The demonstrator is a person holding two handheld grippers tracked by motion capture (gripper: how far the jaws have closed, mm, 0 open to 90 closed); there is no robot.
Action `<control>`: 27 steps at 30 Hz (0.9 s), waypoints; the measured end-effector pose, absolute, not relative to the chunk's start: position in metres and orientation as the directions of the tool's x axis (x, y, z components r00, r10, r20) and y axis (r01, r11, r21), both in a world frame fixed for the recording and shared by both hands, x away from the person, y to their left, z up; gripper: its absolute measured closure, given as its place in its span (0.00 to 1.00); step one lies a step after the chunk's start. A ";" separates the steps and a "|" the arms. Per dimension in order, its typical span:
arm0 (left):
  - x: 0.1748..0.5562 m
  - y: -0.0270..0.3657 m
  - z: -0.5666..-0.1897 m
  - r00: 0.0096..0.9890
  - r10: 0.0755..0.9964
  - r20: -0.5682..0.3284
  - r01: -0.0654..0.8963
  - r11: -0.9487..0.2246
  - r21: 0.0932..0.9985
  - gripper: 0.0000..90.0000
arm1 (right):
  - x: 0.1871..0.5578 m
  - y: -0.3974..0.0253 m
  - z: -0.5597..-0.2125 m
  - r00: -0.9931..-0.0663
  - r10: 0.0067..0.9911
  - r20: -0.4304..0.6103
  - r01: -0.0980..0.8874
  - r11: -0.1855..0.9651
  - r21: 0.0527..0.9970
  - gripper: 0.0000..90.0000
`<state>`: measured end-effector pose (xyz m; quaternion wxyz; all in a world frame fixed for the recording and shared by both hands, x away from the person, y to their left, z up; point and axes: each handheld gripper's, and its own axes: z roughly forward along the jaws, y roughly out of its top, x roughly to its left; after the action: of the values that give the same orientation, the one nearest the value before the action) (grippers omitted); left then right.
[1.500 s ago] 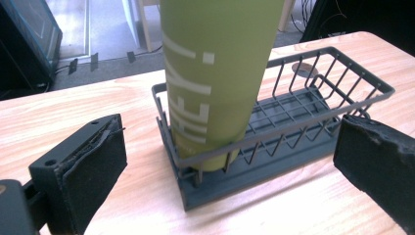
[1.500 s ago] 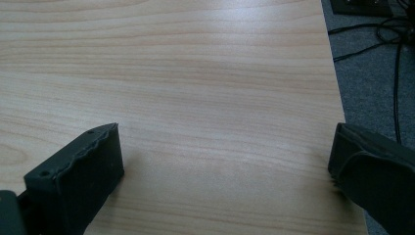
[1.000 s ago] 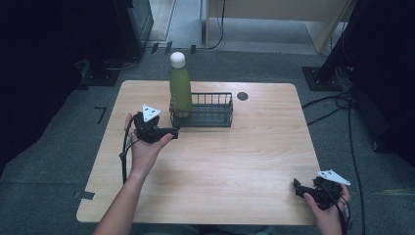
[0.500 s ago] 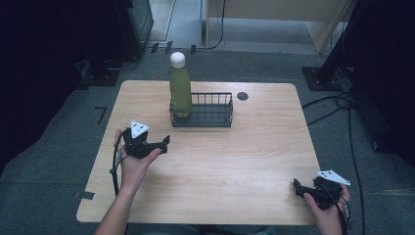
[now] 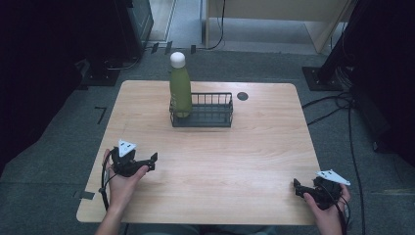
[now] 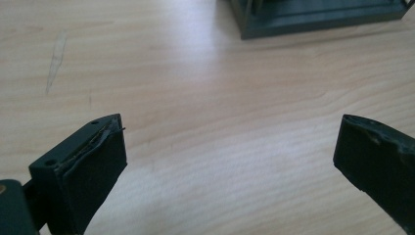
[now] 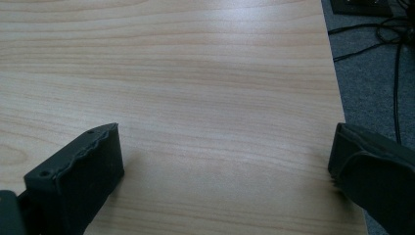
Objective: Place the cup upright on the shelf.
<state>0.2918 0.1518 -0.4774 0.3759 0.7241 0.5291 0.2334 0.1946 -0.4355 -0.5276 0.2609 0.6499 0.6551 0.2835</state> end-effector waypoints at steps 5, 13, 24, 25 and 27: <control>0.281 0.163 -0.488 0.314 0.948 -0.058 0.611 -0.155 0.776 0.00 | 0.195 -0.435 -0.528 -0.018 0.999 0.028 0.704 -0.007 0.710 0.00; 0.265 0.178 -0.501 0.290 0.956 -0.037 0.636 -0.163 0.754 0.00 | 0.195 -0.435 -0.528 -0.019 0.999 0.026 0.704 -0.005 0.711 0.00; 0.242 0.192 -0.513 0.258 0.966 0.021 0.664 -0.193 0.723 0.00 | 0.195 -0.436 -0.528 -0.020 0.999 0.024 0.703 -0.003 0.711 0.00; 0.240 0.193 -0.514 0.253 0.967 0.037 0.667 -0.202 0.717 0.00 | 0.195 -0.435 -0.528 -0.019 0.999 0.026 0.703 -0.005 0.711 0.00; 0.237 0.195 -0.516 0.239 0.970 0.041 0.673 -0.196 0.713 0.00 | 0.195 -0.435 -0.528 -0.019 0.999 0.026 0.703 -0.005 0.711 0.00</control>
<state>0.2372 0.1955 -0.5164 0.2926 0.7306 0.5625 0.2535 0.1946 -0.4355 -0.5276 0.2611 0.6497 0.6553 0.2835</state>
